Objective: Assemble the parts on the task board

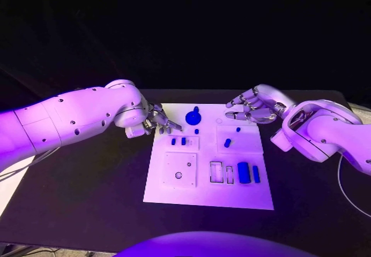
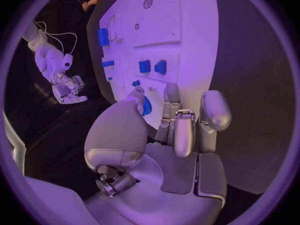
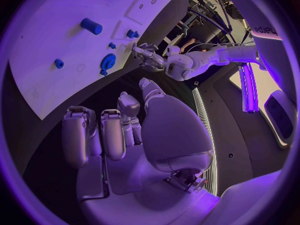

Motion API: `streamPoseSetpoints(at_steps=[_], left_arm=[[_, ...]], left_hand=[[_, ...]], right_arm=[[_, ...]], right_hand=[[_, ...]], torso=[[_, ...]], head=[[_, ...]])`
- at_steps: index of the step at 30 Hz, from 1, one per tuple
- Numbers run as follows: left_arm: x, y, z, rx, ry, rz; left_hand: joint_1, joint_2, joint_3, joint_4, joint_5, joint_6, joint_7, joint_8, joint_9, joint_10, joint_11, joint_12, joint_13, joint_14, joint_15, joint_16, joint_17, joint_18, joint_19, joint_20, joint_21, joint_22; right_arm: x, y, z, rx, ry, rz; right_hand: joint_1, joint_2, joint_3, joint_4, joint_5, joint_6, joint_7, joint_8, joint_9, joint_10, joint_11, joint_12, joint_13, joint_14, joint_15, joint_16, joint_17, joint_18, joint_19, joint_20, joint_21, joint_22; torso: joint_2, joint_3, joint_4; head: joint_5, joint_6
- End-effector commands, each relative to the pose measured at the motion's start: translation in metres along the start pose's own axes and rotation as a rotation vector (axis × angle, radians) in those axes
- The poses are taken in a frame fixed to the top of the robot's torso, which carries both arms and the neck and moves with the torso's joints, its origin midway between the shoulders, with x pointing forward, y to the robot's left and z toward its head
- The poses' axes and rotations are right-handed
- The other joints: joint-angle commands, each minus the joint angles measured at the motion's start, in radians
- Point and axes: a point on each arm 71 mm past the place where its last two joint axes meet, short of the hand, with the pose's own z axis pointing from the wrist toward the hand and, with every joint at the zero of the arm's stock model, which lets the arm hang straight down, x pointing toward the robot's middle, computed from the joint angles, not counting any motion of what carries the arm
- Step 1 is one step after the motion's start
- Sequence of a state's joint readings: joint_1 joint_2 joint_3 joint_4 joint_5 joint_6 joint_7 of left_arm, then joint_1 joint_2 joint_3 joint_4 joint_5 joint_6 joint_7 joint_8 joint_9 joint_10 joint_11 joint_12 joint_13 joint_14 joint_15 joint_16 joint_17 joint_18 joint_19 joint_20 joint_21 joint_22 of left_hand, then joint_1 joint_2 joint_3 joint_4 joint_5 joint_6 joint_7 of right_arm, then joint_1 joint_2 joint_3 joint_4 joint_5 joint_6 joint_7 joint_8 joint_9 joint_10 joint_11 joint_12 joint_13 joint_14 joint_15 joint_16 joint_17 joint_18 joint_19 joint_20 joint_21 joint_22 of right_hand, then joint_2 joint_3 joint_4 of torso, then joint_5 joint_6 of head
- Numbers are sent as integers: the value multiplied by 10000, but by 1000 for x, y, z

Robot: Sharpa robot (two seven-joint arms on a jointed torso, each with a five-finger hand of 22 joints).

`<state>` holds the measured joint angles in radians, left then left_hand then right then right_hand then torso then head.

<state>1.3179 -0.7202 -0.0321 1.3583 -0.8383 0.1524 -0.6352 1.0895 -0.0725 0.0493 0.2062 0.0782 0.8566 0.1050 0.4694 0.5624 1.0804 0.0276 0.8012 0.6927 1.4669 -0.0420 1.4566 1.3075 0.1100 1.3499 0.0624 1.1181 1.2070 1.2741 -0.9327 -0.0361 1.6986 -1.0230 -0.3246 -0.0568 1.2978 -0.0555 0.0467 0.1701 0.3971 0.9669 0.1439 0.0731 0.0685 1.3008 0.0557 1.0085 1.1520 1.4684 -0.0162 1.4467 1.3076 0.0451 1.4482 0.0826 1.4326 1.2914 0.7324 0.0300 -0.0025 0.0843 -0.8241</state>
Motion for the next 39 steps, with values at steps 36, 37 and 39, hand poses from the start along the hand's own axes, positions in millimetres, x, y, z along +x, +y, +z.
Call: streamPoseSetpoints(at_steps=[36, 37, 39], left_arm=[[48, -61, 8, 5789, -3921, 5200], [49, -62, 9, 5722, -3952, 5276], [49, -64, 11, 5604, -3991, 5383]], left_hand=[[3988, -310, 1301, -1157, -101, 930, 308, -2721, -3915, -708, 541, -5110, -5868, 253, 353, -1823, -1556, 137, 991, 264, -1841, -1476], [4001, -291, 1346, -1157, -99, 1005, 312, -2726, -3933, -628, 531, -5126, -5897, 261, 340, -1825, -1589, 122, 1023, 255, -1750, -1401], [4020, -284, 1433, -1161, -98, 1126, 287, -2751, -3975, -491, 503, -5177, -5960, 262, 314, -1848, -1676, 107, 1061, 235, -1651, -1318]], right_arm=[[3, -1, 0, -76, 75, -56], [3, -1, 0, -78, 76, -56], [3, -1, 1, -83, 76, -55]], right_hand=[[116, 56, -50, 5, 172, 4, 13, -26, -7, -66, -6, -29, -23, 567, -54, -54, 551, 132, -52, 3, -60, 7], [116, 56, -50, 5, 172, 4, 13, -26, -7, -66, -6, -29, -23, 567, -54, -54, 551, 132, -52, 3, -60, 7], [116, 56, -50, 5, 172, 4, 13, -26, -7, -66, -6, -29, -23, 567, -54, -54, 551, 132, -52, 3, -60, 7]], torso=[[4, 14, -14], [7, 15, -15], [8, 13, -11]], head=[[-290, 279], [-285, 280], [-285, 282]])
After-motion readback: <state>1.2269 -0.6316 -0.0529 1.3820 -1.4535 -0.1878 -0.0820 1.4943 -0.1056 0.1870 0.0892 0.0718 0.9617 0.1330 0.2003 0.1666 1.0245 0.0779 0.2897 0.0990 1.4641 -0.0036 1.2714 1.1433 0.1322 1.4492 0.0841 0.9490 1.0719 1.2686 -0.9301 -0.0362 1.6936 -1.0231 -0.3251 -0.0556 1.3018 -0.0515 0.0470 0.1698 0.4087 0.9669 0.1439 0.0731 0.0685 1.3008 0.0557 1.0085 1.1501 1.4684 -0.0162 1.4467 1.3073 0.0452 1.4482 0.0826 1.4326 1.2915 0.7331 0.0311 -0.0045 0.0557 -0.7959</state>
